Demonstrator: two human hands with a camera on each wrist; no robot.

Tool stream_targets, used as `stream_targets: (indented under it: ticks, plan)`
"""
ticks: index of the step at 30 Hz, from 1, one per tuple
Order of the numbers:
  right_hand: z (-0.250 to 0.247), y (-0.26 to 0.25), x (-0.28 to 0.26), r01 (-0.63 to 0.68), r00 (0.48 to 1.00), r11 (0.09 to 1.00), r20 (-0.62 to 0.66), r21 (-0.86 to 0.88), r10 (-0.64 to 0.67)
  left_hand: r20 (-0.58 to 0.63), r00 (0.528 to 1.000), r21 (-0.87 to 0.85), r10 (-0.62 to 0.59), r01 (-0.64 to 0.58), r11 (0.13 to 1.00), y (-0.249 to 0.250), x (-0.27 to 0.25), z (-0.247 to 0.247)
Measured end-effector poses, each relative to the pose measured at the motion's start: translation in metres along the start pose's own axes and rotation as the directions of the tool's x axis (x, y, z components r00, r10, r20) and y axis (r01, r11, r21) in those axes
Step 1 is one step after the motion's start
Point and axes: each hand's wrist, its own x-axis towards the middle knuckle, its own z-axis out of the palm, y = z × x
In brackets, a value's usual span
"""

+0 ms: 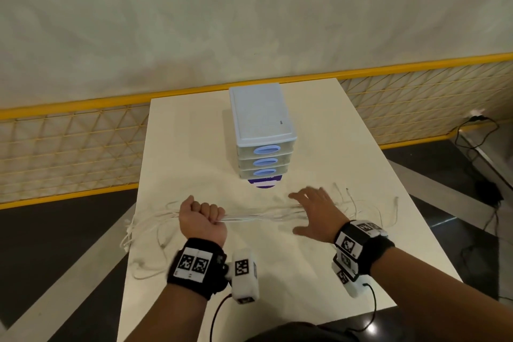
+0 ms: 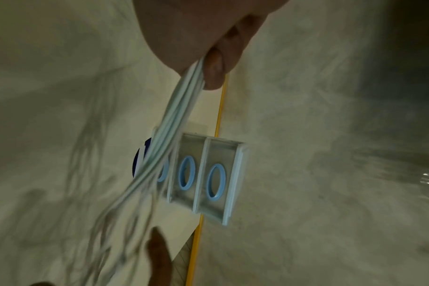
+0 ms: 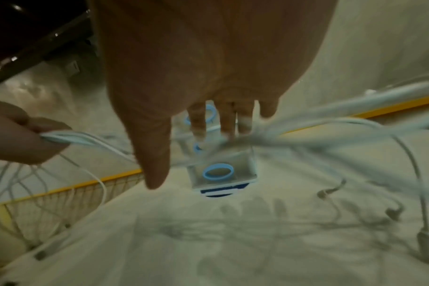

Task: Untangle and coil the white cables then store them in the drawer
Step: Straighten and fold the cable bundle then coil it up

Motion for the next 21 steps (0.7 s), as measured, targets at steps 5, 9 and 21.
stream_targets:
  ticks: [5, 9, 21]
  plan:
    - [-0.004, -0.044, -0.012, 0.205, 0.977, 0.976, -0.075, 0.074, -0.200, -0.022, 1.000, 0.015, 0.003, -0.002, 1.000, -0.015, -0.014, 0.010]
    - [0.008, -0.087, 0.007, 0.189, 0.980, 0.937, 0.000, 0.295, -0.198, 0.059, 0.997, 0.046, -0.047, 0.044, 0.998, -0.036, -0.035, 0.023]
    - [-0.009, -0.045, 0.010, 0.098, 0.995, 0.983, 0.018, 0.152, -0.102, 0.019, 0.999, 0.035, -0.049, 0.048, 0.998, 0.017, 0.007, -0.015]
